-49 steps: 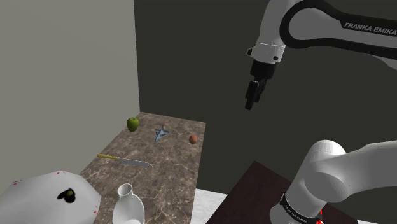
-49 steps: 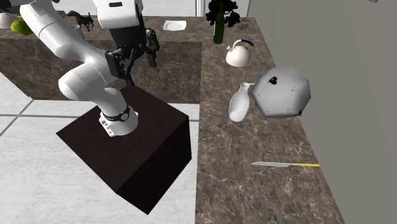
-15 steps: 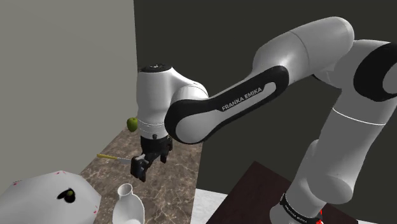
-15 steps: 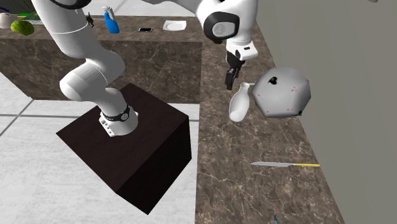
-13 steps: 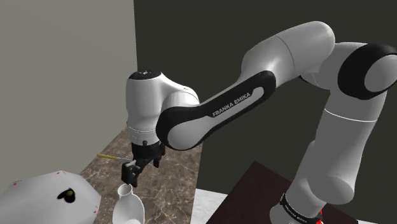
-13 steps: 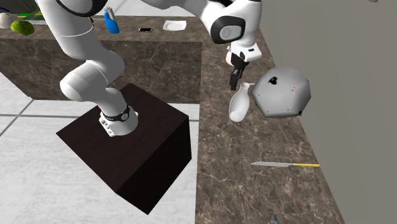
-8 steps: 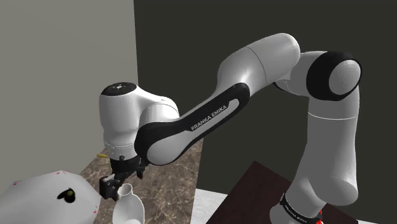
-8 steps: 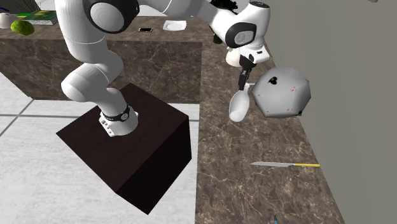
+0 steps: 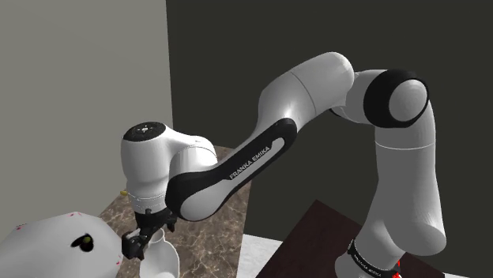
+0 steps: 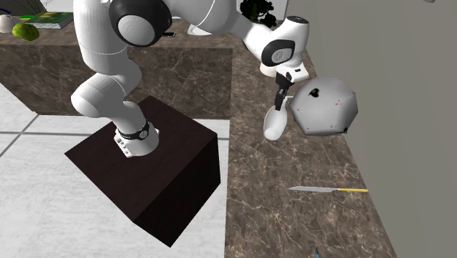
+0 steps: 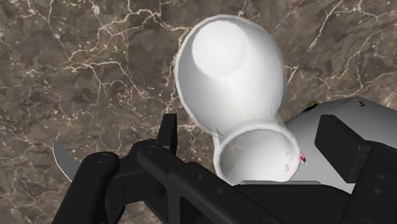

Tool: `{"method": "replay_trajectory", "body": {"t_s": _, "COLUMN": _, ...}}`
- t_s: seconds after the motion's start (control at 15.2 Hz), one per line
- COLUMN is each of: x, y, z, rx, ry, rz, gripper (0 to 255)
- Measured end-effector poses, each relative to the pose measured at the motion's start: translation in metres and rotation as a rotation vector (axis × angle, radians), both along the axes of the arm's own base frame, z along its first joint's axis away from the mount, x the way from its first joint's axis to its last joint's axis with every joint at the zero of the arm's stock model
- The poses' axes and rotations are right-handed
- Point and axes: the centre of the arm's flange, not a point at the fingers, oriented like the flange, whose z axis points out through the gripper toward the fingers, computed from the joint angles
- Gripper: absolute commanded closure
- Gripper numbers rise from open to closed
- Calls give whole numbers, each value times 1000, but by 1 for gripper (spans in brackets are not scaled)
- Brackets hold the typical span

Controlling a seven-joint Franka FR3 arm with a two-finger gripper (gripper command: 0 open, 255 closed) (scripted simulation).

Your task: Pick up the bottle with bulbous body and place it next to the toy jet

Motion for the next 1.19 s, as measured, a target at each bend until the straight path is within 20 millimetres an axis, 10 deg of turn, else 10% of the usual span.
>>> {"method": "replay_trajectory", "body": {"t_s": 0.4, "x": 0, "y": 0, "z": -4, "rx": 0, "ry": 0, "rz": 0, "gripper": 0}}
{"method": "replay_trajectory", "body": {"t_s": 0.46, "x": 0, "y": 0, "z": -4, "rx": 0, "ry": 0, "rz": 0, "gripper": 255}}
{"method": "replay_trajectory", "body": {"t_s": 1.19, "x": 0, "y": 0, "z": -1, "rx": 0, "ry": 0, "rz": 0, "gripper": 255}}
